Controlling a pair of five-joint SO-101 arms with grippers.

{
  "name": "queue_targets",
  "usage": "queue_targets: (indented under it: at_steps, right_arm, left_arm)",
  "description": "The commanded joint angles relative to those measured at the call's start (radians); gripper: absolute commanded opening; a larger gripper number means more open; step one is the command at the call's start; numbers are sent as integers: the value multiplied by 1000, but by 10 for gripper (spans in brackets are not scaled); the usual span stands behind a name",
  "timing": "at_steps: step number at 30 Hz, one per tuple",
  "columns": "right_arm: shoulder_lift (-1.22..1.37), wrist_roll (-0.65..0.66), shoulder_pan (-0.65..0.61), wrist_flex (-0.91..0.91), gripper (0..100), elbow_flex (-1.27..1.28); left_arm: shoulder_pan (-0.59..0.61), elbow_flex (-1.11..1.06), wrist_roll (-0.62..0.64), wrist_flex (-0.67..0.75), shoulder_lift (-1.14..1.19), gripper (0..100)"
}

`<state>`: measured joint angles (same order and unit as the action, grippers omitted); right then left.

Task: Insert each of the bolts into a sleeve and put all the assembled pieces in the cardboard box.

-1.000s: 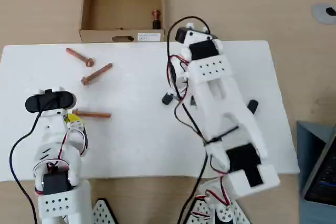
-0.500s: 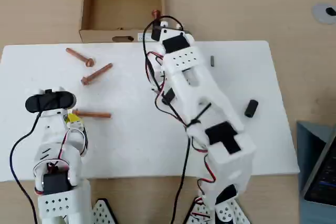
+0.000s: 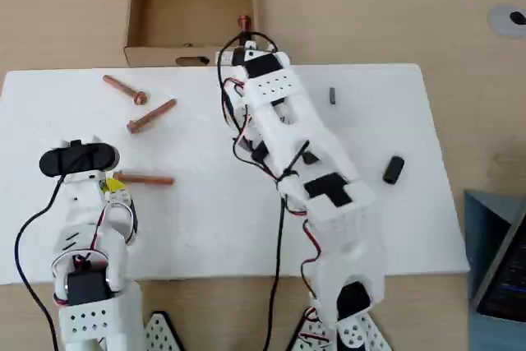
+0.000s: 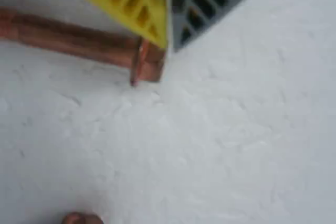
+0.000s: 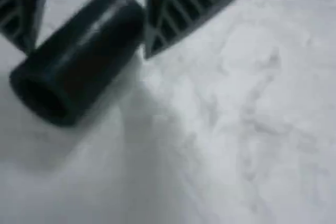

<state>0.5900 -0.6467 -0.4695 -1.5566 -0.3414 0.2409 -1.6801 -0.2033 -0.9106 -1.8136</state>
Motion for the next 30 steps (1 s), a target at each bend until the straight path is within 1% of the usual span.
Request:
queue_targets:
  at_steps: [1, 4, 8, 10, 15, 23, 25, 30]
  right_arm:
    - [18, -11, 2, 8, 160, -53]
    - [38, -11, 12, 9, 137, -54]
    - [48, -11, 15, 9, 5, -54]
    - [47, -11, 15, 9, 17, -53]
    - [44, -11, 13, -20, 9, -111]
    - [44, -6, 7, -229, 9, -426]
    - [41, 0, 13, -232, 9, -487]
    - [-127, 34, -12, -230, 9, -549]
  left_arm:
    - [5, -12, 0, 11, -2, 2]
    - [5, -12, 0, 11, -2, 2]
    - [5, -12, 0, 11, -2, 2]
    - [3, -12, 0, 11, -2, 2]
    - [2, -12, 0, 11, -2, 2]
    - [2, -12, -2, 11, -2, 2]
    - [2, -12, -2, 11, -2, 2]
    - [2, -12, -6, -2, -5, 2]
